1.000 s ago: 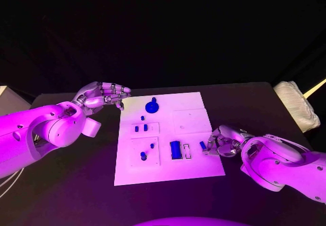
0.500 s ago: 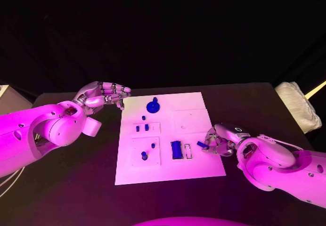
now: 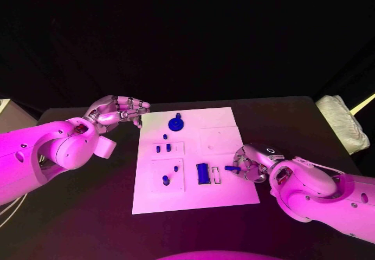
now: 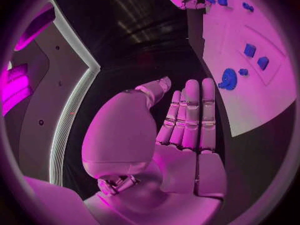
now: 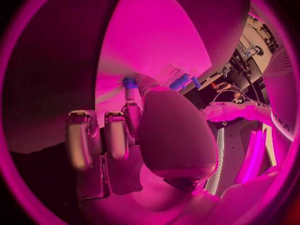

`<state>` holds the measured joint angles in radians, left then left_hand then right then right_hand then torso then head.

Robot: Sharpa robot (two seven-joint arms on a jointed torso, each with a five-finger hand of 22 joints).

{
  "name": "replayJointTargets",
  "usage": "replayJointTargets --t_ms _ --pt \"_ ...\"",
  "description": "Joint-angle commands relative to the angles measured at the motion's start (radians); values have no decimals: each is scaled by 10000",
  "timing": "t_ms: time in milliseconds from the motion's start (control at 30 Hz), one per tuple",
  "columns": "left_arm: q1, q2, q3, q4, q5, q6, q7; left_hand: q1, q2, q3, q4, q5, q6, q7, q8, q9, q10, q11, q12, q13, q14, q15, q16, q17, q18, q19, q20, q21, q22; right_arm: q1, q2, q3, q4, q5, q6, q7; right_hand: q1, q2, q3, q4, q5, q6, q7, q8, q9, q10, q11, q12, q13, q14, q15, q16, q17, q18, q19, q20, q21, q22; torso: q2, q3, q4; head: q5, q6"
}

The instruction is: Assemble the parts on the task board

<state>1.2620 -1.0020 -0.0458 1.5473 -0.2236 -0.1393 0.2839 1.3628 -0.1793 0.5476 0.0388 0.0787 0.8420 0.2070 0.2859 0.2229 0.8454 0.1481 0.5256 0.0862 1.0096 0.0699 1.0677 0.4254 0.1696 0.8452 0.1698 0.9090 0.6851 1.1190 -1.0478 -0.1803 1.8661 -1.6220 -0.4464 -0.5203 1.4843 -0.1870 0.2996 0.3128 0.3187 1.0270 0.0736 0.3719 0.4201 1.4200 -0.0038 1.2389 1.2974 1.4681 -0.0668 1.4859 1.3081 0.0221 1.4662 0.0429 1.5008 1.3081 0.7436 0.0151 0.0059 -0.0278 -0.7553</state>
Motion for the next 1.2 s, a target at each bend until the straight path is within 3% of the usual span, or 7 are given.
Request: replayJointTargets --t_ms 33,133,233,600,800,1033,1200 --pt "4 6 5 17 -93 -56 -3 7 115 21 79 -4 -42 4 27 -8 -64 -6 43 -16 0 33 -25 -2 140 81 8 -64 -17 -93 -69 -77 31 111 206 -331 -463 -208 1063 -472 482 32 -20 125 113 53 -38 64 547 670 -58 -35 806 -93 857 -81 76 2458 -6 5 -12 -23 -10" --pt "4 13 5 19 -106 -58 -5 7 129 27 87 -3 -42 4 29 -8 -65 -6 45 -16 1 33 -24 -2 141 83 9 -66 -18 -47 -148 -72 217 490 38 -293 -783 -262 1528 -561 636 -18 -23 202 189 85 -44 70 554 677 -60 -23 833 -102 870 -82 118 2469 -5 -6 -15 -24 -9" --pt "4 21 5 19 -112 -55 -4 7 129 27 87 -3 -42 4 29 -8 -65 -6 45 -16 1 33 -24 -2 141 83 9 -66 -18 55 -211 -65 387 894 -141 -243 -1070 -299 1755 -624 422 -51 -35 254 242 114 -39 86 566 687 -66 -3 876 -115 888 -83 180 2486 6 2 -1 -40 -1" --pt "4 32 5 98 -118 -48 68 27 164 51 90 1 -51 2 30 -10 -67 -8 55 -18 3 30 -22 0 143 90 8 -67 -20 482 -264 -39 918 2467 -159 394 -1579 -240 2044 -701 278 -50 -60 347 323 219 -60 251 683 698 -77 22 925 -126 906 -93 239 2502 38 -5 37 -70 -72" --pt "5 12 6 130 -112 -63 82 27 164 51 90 1 -51 2 30 -10 -67 -8 55 -18 3 30 -22 0 143 90 8 -67 -20 515 -153 -38 858 3117 -115 437 -1905 -260 2061 -701 235 -43 -65 387 357 263 -63 327 741 704 -79 37 956 -134 917 -95 277 2512 19 -9 -3 -67 -103" --pt "6 5 6 155 -107 -54 79 27 164 51 90 1 -51 2 30 -10 -67 -8 55 -18 3 30 -22 0 143 90 8 -67 -20 414 170 -43 699 4214 -117 192 -2686 -206 1836 -479 -132 -10 -73 448 397 352 -63 502 876 715 -78 61 1001 -143 931 -97 323 2524 24 12 8 -57 -141" --pt "6 -8 7 138 -99 -48 64 27 164 51 90 1 -51 2 30 -10 -67 -8 55 -18 3 30 -22 0 143 90 8 -67 -20 315 336 -44 583 4182 -380 59 -2853 -205 1793 -449 -66 9 -88 465 404 365 -73 539 909 715 -84 61 1000 -132 914 -99 269 2509 12 4 1 -41 -140"
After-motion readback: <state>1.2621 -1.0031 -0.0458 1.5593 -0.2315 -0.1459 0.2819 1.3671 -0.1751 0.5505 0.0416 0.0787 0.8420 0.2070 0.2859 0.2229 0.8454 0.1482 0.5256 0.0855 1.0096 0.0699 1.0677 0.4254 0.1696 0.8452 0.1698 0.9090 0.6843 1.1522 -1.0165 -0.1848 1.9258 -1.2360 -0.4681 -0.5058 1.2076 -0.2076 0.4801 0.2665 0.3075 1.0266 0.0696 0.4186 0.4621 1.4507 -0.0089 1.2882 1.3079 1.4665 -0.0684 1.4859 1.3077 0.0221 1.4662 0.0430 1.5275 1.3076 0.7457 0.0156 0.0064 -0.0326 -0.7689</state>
